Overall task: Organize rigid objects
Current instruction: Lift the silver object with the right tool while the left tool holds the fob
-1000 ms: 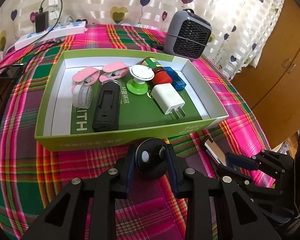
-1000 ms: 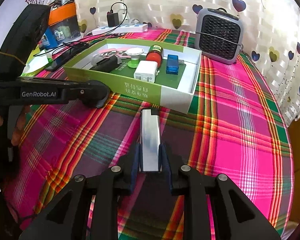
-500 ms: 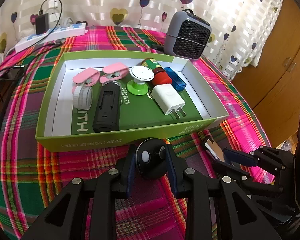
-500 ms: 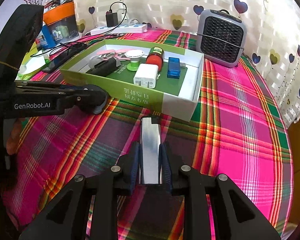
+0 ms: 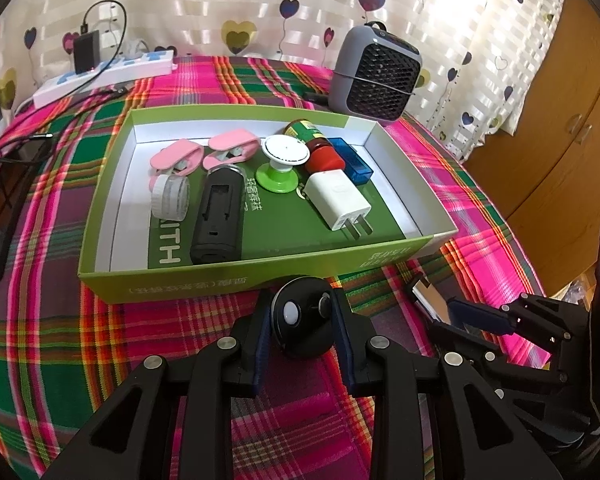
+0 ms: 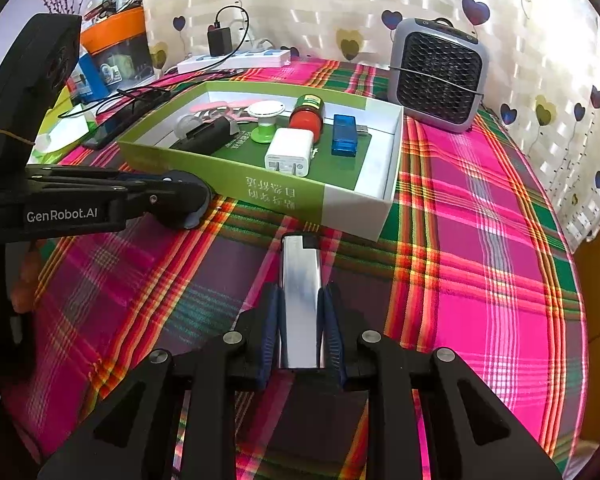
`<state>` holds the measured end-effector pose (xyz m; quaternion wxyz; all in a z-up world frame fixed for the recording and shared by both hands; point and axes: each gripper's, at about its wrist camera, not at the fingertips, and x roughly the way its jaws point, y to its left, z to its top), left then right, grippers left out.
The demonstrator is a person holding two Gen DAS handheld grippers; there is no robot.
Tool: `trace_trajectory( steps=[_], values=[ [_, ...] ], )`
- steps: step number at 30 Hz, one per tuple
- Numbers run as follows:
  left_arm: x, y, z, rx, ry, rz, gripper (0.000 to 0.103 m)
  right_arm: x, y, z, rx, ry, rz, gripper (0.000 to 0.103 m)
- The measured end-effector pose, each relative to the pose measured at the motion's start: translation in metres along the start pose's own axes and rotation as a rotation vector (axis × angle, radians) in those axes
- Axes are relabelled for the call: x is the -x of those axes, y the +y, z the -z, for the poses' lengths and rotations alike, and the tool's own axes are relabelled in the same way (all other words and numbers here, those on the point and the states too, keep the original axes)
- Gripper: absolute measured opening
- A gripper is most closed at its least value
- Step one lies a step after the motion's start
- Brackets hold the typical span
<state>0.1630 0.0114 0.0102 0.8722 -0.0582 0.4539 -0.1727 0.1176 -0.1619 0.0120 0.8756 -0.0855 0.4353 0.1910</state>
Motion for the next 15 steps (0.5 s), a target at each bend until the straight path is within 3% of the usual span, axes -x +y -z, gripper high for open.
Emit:
trace_trajectory(
  steps=[15],
  values=[
    [0.0063,-0.0019,0.0019,-0.003,-0.020,-0.004,0.027,0.0045,0.0002,0.0017,-0.015,-0.016,-0.020,0.024]
  ],
)
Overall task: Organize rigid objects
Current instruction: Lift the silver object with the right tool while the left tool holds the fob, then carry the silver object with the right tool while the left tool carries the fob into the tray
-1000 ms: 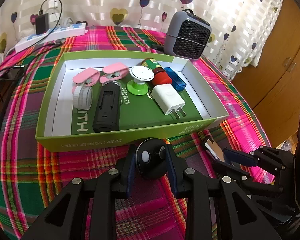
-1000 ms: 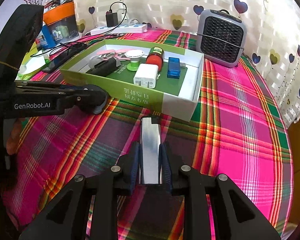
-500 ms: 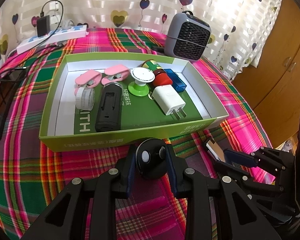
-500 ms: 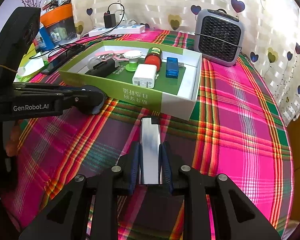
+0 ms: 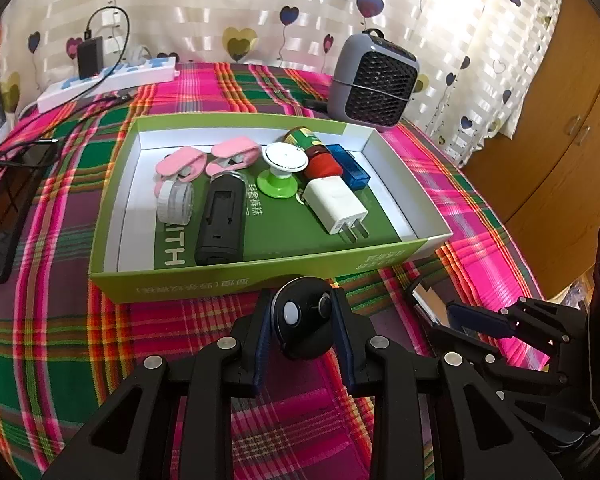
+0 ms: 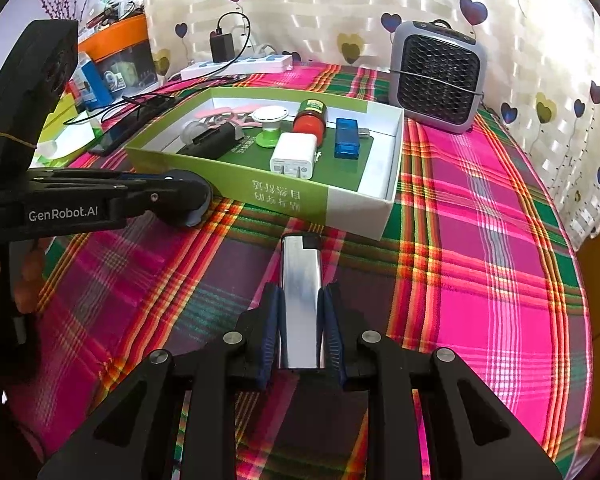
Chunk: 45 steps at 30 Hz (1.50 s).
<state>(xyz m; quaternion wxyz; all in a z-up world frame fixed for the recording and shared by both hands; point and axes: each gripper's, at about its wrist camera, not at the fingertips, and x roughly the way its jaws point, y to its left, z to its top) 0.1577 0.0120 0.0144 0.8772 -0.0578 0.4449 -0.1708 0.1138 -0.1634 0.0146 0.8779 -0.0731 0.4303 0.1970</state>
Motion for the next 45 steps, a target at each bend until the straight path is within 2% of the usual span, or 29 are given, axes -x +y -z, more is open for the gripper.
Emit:
trace_trajectory(
  steps=[13,27,45],
  values=[
    [0.009,-0.001,0.002,0.000,-0.022,-0.002,0.027,0.004,0.001,0.001,-0.016,-0.015,-0.003,0.024],
    [0.031,-0.006,-0.003,-0.013,-0.067,-0.017,0.027,0.021,0.001,-0.004,-0.033,-0.069,-0.004,0.024],
    [0.038,-0.012,-0.027,-0.047,-0.111,-0.038,0.027,0.027,-0.005,-0.039,-0.051,-0.147,0.014,0.024]
  ],
)
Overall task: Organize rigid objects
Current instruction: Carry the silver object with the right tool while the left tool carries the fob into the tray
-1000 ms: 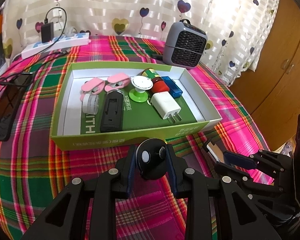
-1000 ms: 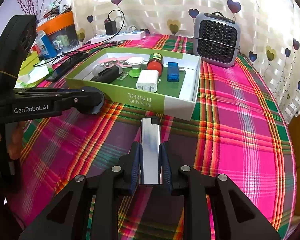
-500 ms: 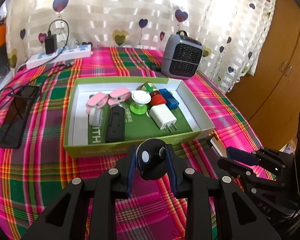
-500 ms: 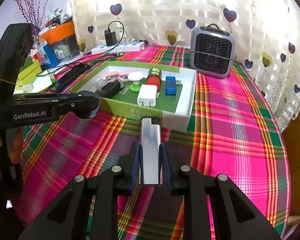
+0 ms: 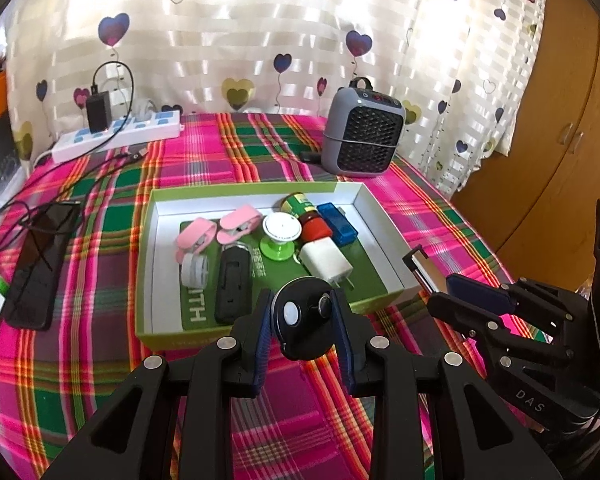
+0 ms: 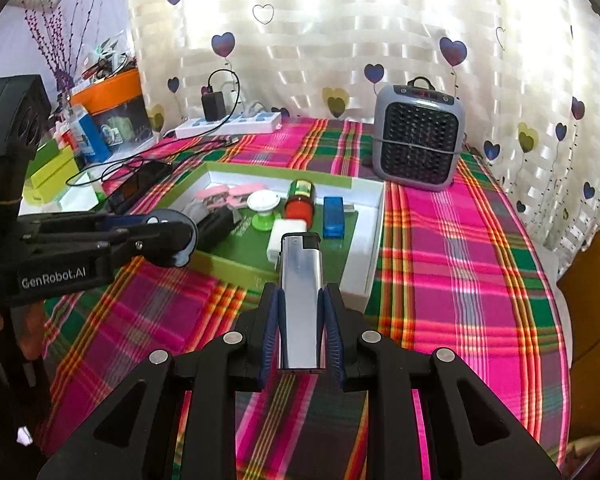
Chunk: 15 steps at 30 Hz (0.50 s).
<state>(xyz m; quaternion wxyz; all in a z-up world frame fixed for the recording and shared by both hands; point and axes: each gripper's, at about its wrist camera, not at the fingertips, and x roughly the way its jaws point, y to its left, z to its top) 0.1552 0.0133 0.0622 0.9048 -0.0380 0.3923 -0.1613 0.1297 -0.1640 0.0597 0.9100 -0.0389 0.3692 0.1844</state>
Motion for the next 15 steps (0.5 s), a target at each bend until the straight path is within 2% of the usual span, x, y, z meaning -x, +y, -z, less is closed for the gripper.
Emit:
trace_trajectory(
  steps=[15],
  values=[
    [-0.027,0.010,-0.020,0.012,0.013,-0.007,0.027,-0.029,-0.011,-0.025,-0.043,-0.001,0.015,0.024]
  ],
)
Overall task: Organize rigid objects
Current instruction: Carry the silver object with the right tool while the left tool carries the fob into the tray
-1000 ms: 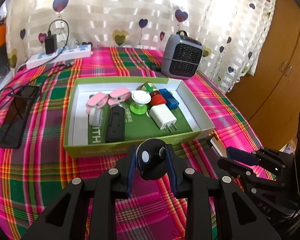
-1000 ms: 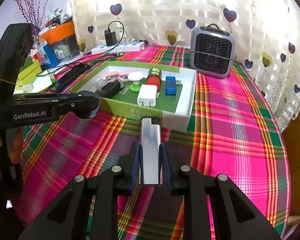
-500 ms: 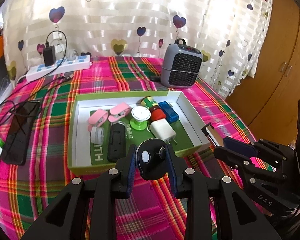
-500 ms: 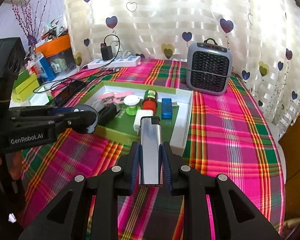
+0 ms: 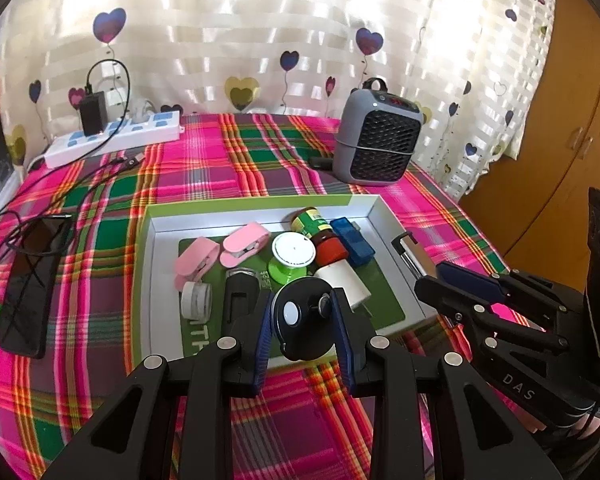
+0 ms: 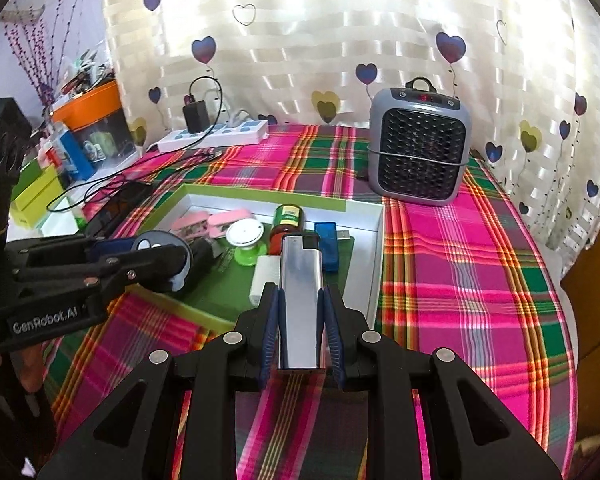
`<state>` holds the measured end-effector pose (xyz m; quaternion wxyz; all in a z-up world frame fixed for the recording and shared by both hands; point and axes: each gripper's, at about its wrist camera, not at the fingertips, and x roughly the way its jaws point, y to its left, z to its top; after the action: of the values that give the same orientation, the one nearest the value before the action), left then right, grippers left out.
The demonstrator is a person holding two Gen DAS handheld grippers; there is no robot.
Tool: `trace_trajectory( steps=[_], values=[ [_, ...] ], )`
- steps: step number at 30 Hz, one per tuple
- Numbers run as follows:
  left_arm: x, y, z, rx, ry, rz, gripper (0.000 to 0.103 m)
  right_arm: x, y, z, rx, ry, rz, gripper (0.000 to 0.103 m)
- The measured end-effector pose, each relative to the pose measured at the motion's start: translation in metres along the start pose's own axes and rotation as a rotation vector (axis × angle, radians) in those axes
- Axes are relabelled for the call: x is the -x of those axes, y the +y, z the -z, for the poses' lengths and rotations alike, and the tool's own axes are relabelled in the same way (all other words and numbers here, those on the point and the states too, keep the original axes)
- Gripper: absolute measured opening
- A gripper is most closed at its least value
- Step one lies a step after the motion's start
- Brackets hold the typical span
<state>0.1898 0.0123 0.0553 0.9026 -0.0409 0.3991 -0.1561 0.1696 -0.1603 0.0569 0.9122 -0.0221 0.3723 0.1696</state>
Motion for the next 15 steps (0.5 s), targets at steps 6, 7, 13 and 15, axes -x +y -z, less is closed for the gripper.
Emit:
trace_trajectory(
  steps=[6,7,13,15],
  values=[
    [-0.017,0.001,-0.002,0.005,0.025,-0.002,0.027,-0.017,-0.006,-0.006,-0.020,0.018,0.012,0.024],
    [-0.020,0.002,-0.002,0.009,0.030,-0.005,0.027,-0.019,-0.007,-0.008,-0.023,0.020,0.015,0.024],
    [-0.033,0.003,-0.001,0.009,0.049,-0.006,0.027,-0.036,-0.013,-0.011,-0.047,0.039,0.035,0.024],
    [-0.037,0.003,0.000,0.007,0.057,-0.010,0.027,-0.040,-0.015,-0.011,-0.052,0.049,0.038,0.024]
  ],
)
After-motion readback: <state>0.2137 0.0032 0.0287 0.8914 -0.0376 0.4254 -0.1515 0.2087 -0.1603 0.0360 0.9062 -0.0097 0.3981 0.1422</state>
